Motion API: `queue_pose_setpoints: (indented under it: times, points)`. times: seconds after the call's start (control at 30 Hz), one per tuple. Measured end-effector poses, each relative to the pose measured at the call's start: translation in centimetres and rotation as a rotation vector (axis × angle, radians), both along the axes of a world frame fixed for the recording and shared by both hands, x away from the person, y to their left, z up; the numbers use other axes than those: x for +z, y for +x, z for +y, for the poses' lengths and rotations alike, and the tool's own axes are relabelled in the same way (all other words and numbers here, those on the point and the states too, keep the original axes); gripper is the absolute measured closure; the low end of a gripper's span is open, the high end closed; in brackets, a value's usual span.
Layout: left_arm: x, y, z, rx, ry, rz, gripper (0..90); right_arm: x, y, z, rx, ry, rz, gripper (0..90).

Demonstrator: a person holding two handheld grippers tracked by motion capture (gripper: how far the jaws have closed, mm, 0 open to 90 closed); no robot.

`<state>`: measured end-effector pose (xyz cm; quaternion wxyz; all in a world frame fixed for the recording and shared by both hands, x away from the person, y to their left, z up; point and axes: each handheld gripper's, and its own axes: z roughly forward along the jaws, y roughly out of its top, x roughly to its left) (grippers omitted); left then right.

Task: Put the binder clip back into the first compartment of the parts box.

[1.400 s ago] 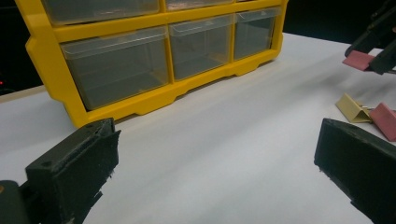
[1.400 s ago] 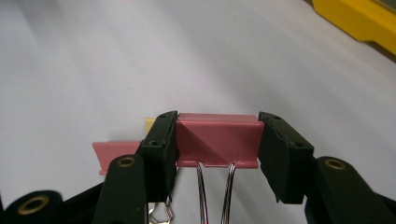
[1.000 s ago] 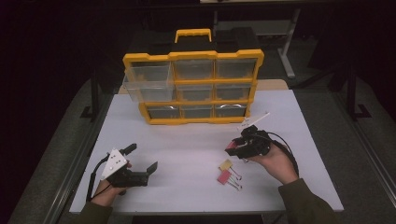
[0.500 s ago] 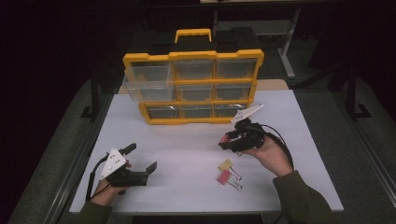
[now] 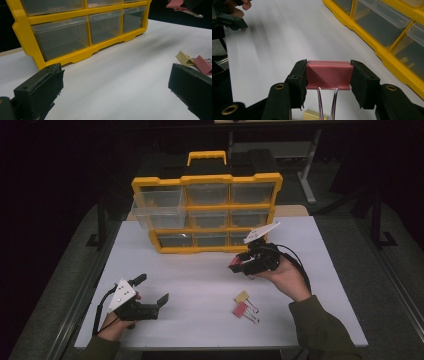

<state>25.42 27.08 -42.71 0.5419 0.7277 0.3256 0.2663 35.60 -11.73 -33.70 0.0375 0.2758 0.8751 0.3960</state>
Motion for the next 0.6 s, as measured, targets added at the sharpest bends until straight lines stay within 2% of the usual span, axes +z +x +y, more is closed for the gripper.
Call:
queue_pose_setpoints:
  times: [0.3, 0.5, 0.6]
  points:
    - [0.0, 0.0, 0.0, -0.003, -0.007, 0.003, 0.0, 1.3, 0.4, 0.7, 0.020, 0.022, -0.021, 49.0]
    - [0.0, 0.0, -0.1, -0.005, -0.012, 0.003, 0.0, 2.0, 0.7, 1.3, 0.033, 0.042, -0.015, 49.0]
    - [0.0, -0.1, -0.1, -0.006, -0.012, 0.002, 0.0, 2.3, 0.9, 1.6, 0.044, 0.034, -0.029, 49.0]
